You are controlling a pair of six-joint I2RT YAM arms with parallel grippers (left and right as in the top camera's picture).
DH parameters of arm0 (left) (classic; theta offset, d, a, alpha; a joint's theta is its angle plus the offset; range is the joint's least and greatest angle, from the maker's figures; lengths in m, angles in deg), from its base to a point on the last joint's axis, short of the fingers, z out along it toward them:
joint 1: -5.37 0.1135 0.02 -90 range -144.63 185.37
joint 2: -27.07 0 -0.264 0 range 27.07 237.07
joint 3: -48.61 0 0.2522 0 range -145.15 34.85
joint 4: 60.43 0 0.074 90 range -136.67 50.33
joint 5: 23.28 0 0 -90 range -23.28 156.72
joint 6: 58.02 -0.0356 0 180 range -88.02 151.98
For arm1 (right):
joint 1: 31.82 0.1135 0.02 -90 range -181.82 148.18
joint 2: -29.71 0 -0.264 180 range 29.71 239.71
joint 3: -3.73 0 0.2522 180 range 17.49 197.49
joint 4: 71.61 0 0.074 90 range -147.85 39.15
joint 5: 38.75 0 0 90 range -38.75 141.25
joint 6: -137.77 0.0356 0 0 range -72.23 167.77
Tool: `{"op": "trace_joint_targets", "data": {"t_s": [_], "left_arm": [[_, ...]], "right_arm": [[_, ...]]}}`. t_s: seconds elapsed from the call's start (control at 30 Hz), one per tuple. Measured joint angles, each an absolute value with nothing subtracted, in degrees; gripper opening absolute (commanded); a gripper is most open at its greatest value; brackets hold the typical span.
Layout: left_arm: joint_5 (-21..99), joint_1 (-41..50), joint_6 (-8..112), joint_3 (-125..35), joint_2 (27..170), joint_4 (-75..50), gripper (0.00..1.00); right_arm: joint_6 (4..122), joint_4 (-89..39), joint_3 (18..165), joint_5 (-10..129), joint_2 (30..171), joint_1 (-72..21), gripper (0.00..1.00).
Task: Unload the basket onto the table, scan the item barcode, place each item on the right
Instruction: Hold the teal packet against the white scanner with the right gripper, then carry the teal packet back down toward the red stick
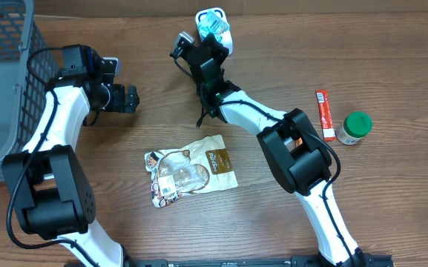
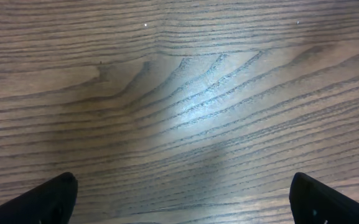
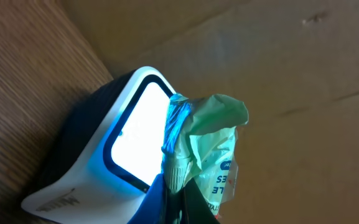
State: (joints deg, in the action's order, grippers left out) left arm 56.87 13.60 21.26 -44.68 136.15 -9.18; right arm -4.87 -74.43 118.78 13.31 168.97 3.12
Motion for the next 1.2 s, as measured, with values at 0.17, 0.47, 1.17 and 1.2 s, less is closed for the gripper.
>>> {"op": "trace_joint_targets", "data": {"t_s": [0.17, 0.47, 1.17, 1.2], "left_arm": [[56.8, 13.6, 21.3, -44.7, 136.1, -9.2, 1.0], [56.9, 13.6, 21.3, -44.7, 136.1, -9.2, 1.0], [56.9, 13.6, 21.3, -44.7, 136.1, -9.2, 1.0], [56.9, 13.6, 21.3, -44.7, 136.1, -9.2, 1.0]], "right_arm": [[1.2, -68.5, 118.7, 13.7, 164.2, 3.1, 0.04], [19.3, -44.0, 118.7, 15.0, 143.7, 3.2, 0.04], [42.7, 9.7, 109.9, 51.1, 133.4, -12.2, 0.04], [42.8, 9.3, 108.6, 52.0, 133.4, -12.8, 0.04]]}}
